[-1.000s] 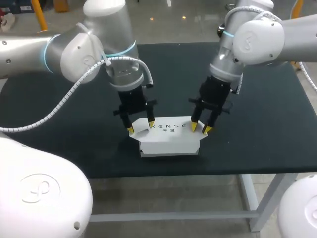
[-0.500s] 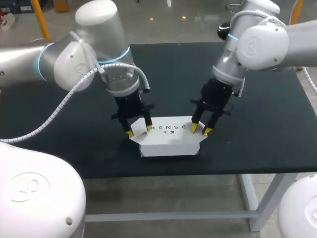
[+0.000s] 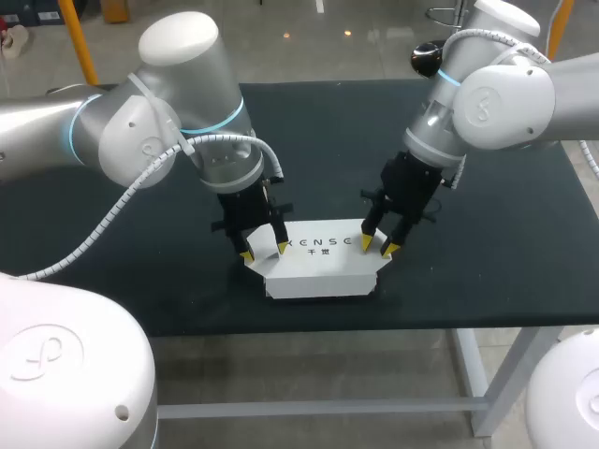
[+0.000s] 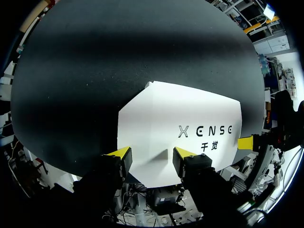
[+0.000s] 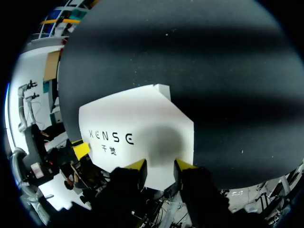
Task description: Assemble the packaging by folding the flat box into shape, placing the metal phone stand inside, and closing the box properly
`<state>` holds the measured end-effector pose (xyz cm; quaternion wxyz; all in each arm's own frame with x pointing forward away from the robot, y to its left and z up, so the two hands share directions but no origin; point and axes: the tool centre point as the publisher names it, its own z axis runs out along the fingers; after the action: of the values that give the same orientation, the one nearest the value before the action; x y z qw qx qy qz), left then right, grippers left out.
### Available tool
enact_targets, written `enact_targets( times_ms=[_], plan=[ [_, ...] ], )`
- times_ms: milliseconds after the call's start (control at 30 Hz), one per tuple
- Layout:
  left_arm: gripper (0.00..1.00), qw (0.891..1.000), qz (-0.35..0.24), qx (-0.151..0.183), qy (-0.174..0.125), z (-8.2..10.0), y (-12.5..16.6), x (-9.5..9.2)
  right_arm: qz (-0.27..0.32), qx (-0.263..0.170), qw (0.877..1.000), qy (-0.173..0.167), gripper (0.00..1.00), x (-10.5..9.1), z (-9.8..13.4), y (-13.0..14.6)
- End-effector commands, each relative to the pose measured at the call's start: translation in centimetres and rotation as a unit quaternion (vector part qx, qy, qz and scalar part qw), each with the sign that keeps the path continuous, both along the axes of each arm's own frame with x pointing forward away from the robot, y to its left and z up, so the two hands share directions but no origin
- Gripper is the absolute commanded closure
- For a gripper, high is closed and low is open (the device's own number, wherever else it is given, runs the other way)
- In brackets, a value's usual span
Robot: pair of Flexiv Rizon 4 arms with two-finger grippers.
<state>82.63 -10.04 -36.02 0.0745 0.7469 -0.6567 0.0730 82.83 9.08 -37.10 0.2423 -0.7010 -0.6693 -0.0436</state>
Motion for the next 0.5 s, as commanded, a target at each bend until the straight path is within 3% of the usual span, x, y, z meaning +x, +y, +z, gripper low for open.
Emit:
enact_targets(
  times_ms=[33,500],
  plan=[
    [0.43,1.000,0.000,0.001,-0.008,-0.35,-0.04,-0.33,-0.006,0.005,1.000,-0.017,0.59,-0.69,-0.23,-0.09],
    [0.40,1.000,-0.002,0.006,-0.014,-0.75,-0.37,-0.27,-0.026,0.014,0.998,-0.055,0.57,-1.12,-0.93,0.05]
  ],
)
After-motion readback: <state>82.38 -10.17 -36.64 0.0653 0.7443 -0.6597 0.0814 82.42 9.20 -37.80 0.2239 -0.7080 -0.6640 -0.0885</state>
